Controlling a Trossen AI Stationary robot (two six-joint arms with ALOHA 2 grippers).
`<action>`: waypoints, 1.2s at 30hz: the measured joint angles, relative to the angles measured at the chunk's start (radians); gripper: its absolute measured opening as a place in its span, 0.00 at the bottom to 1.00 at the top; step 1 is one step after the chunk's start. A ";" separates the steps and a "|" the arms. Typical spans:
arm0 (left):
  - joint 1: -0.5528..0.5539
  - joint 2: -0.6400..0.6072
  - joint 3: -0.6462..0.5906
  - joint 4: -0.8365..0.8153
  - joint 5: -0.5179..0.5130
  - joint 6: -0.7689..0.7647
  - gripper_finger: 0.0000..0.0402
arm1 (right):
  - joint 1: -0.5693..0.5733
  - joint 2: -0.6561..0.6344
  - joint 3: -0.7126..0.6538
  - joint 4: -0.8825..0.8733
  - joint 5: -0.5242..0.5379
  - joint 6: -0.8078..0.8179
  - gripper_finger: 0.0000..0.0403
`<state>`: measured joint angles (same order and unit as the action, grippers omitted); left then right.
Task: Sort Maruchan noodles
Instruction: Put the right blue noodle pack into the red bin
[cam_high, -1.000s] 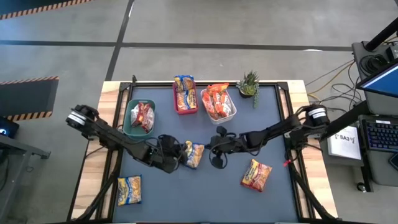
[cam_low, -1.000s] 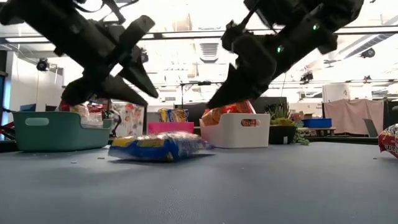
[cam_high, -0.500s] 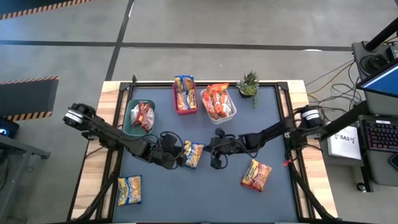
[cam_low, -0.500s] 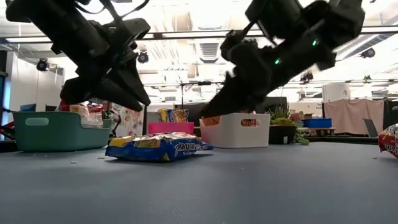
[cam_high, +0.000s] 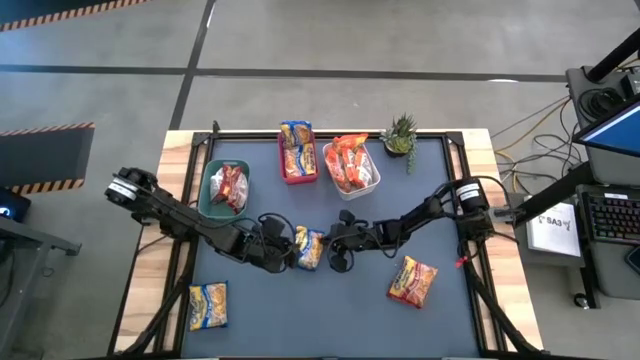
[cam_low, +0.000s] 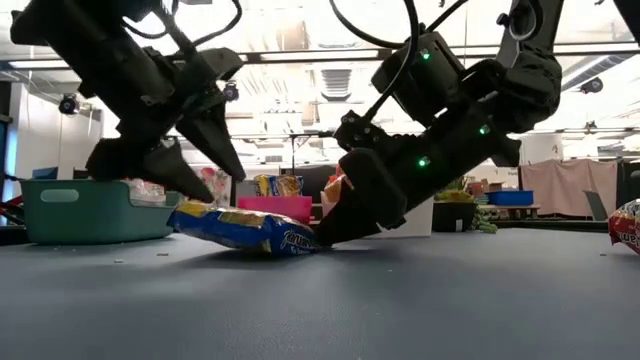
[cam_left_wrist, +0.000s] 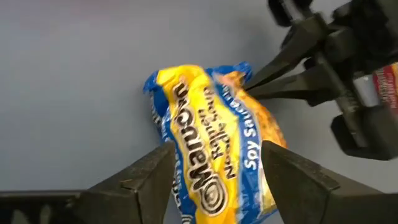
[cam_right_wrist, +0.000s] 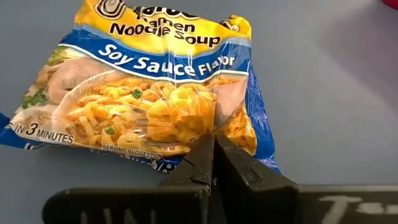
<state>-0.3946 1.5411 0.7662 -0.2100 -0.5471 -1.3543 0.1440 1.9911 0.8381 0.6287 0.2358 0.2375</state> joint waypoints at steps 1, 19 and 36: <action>0.000 0.009 -0.001 0.001 0.008 -0.020 0.55 | 0.000 0.005 0.001 -0.004 -0.002 0.000 0.02; 0.006 0.059 -0.295 0.617 0.030 -0.159 0.56 | -0.006 0.018 0.006 -0.035 -0.007 -0.003 0.02; 0.022 0.207 -0.221 0.721 -0.020 -0.117 0.56 | -0.007 0.019 0.004 -0.013 -0.003 -0.004 0.02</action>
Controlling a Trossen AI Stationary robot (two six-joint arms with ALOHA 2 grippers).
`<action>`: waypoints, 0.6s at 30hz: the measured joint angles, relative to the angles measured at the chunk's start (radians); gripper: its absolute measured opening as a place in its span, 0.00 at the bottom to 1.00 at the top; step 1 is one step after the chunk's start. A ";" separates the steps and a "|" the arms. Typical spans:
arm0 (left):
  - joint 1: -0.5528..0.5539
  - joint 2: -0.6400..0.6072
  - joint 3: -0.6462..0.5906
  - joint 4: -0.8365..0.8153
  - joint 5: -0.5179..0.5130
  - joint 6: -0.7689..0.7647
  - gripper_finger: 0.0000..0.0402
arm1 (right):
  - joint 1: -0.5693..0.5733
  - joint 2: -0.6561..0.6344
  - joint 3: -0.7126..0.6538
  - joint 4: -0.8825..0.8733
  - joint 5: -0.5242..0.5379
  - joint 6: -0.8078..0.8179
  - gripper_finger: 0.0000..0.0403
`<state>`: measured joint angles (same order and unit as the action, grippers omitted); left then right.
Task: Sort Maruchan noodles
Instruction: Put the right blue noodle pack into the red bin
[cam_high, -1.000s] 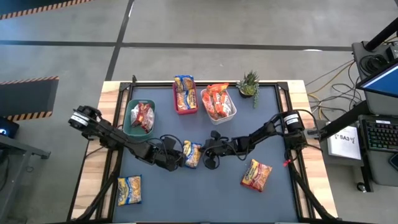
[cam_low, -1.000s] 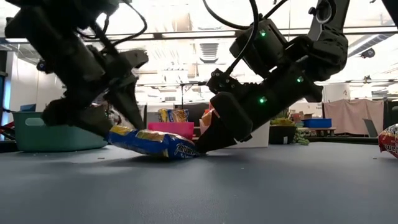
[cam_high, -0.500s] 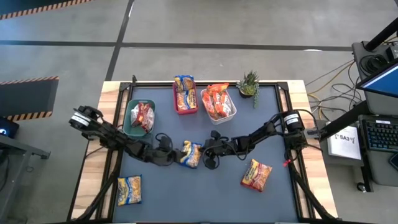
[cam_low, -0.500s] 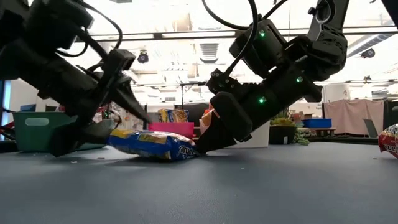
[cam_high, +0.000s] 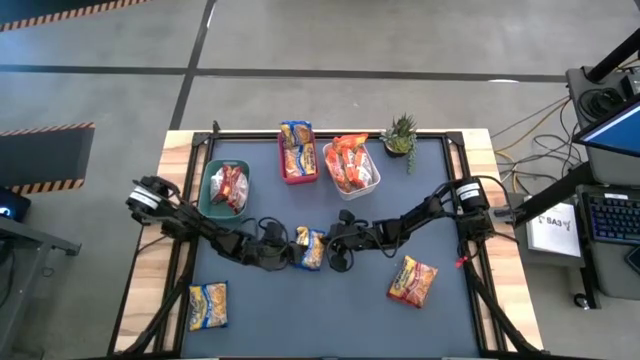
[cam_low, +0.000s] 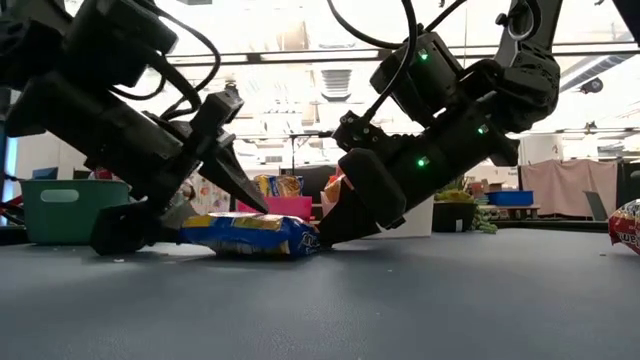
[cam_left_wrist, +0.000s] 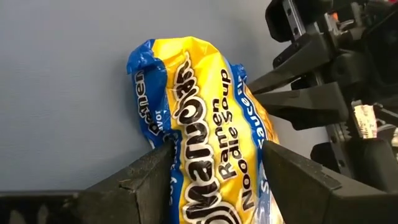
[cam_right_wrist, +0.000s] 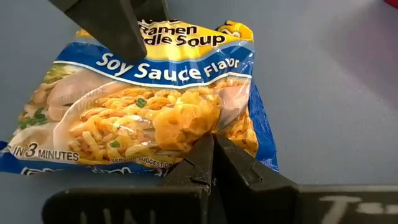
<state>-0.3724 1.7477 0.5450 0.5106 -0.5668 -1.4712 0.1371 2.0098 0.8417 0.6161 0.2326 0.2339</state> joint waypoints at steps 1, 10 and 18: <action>0.000 0.007 0.006 0.000 -0.002 0.007 0.56 | 0.000 0.000 0.000 0.000 0.000 0.001 0.02; 0.000 -0.002 0.006 0.000 -0.019 -0.010 0.36 | 0.000 -0.007 -0.001 -0.001 -0.002 0.000 0.02; 0.001 -0.010 0.010 0.010 -0.011 -0.011 0.26 | 0.000 -0.092 -0.002 -0.066 -0.008 -0.024 0.02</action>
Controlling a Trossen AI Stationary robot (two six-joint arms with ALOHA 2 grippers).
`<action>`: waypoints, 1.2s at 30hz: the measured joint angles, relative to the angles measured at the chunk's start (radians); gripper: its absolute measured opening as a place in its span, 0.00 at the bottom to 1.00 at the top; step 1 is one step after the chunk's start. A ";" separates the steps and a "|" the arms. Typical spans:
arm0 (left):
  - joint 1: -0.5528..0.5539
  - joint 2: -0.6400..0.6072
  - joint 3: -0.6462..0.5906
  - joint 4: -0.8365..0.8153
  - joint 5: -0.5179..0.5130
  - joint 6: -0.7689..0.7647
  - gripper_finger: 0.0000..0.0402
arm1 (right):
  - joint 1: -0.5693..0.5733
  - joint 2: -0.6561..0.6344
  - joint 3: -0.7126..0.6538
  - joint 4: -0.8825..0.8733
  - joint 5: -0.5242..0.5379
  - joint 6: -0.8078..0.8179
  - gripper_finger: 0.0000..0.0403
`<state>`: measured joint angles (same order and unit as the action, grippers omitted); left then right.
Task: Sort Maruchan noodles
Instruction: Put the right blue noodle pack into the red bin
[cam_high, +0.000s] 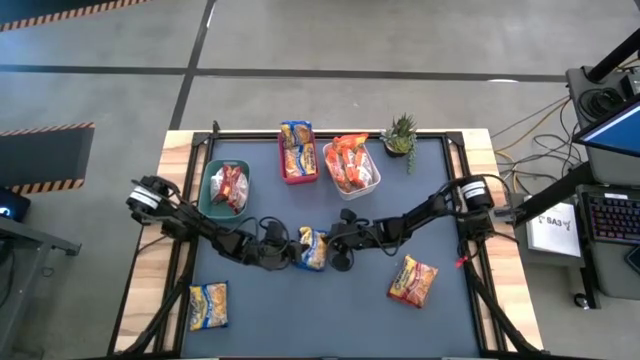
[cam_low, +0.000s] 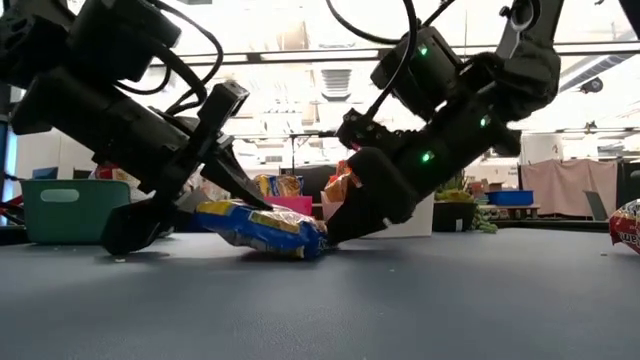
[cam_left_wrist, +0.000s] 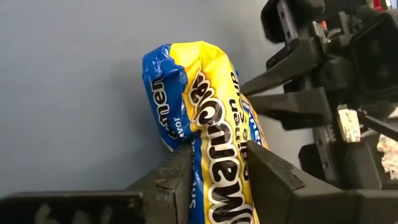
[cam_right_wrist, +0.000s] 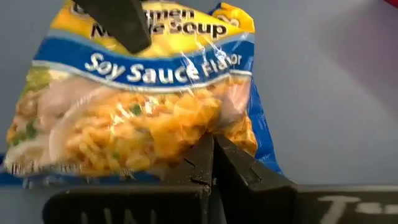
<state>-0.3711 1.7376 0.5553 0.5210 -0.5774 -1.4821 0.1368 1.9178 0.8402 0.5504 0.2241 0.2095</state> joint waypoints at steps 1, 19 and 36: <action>0.000 -0.003 0.001 0.000 0.004 0.011 0.28 | 0.000 -0.022 -0.002 -0.031 0.000 -0.003 0.02; 0.144 -0.332 0.006 -0.197 -0.034 0.400 0.24 | 0.000 -0.412 -0.018 -0.346 0.071 -0.073 0.02; 0.679 -0.453 0.090 -0.407 0.121 0.692 0.24 | 0.000 -0.444 -0.041 -0.351 0.118 -0.084 0.02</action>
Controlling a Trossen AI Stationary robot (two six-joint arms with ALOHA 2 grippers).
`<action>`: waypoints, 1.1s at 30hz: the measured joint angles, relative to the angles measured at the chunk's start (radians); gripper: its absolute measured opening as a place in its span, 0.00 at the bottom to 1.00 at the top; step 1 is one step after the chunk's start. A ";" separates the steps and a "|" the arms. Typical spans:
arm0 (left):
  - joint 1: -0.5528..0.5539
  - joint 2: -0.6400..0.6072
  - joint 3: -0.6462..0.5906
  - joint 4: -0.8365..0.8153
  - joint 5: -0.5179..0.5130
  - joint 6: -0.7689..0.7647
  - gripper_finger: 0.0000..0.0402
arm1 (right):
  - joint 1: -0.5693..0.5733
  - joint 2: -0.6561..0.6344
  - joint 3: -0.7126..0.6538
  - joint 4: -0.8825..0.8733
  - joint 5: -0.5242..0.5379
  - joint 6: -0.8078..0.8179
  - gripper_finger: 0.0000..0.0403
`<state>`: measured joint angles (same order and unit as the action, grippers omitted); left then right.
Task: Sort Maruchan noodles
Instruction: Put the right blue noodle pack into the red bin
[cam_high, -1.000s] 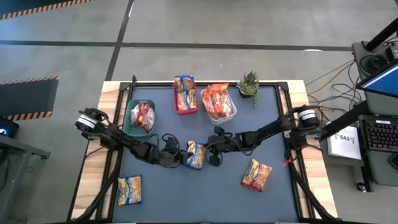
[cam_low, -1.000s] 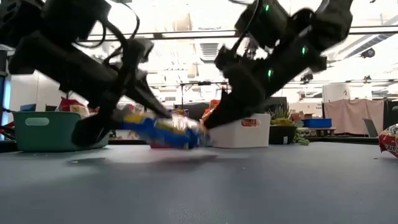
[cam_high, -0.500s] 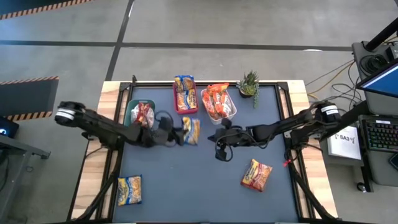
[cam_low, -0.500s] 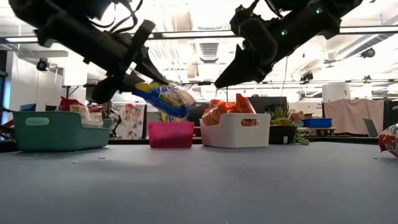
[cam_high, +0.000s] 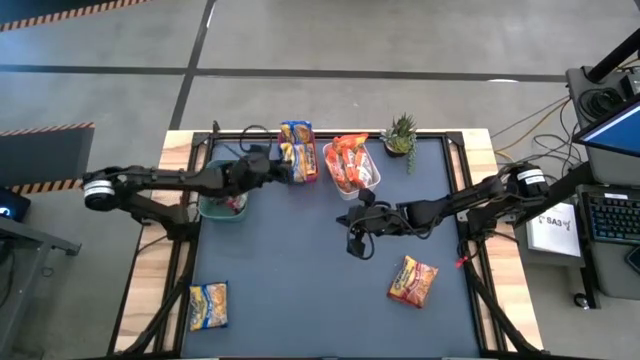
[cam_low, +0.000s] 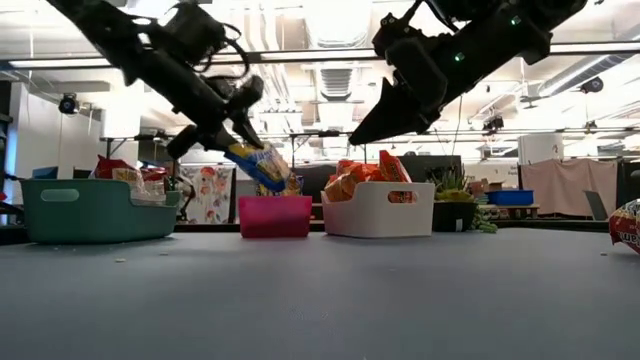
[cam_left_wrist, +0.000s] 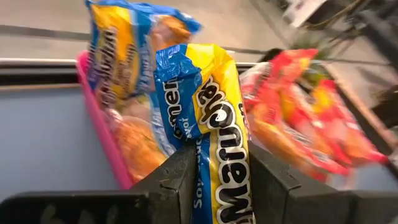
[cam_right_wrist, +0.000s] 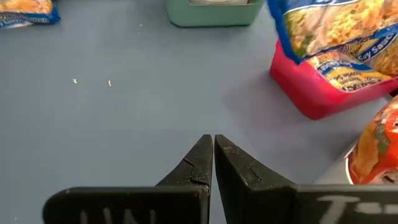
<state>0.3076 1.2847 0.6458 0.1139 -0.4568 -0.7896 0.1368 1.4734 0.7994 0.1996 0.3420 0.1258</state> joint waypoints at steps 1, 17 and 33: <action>0.020 0.016 0.017 -0.016 0.007 0.013 0.24 | 0.000 0.000 -0.001 -0.006 0.000 -0.004 0.02; 0.096 0.230 0.327 -0.265 -0.069 0.176 0.26 | 0.000 0.000 -0.002 -0.003 0.000 -0.006 0.02; 0.101 0.296 0.355 -0.270 -0.030 0.087 0.35 | 0.000 0.000 -0.002 -0.004 0.000 -0.003 0.02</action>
<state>0.4084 1.5808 1.0008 -0.1562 -0.4866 -0.7031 0.1368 1.4738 0.7979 0.1955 0.3420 0.1226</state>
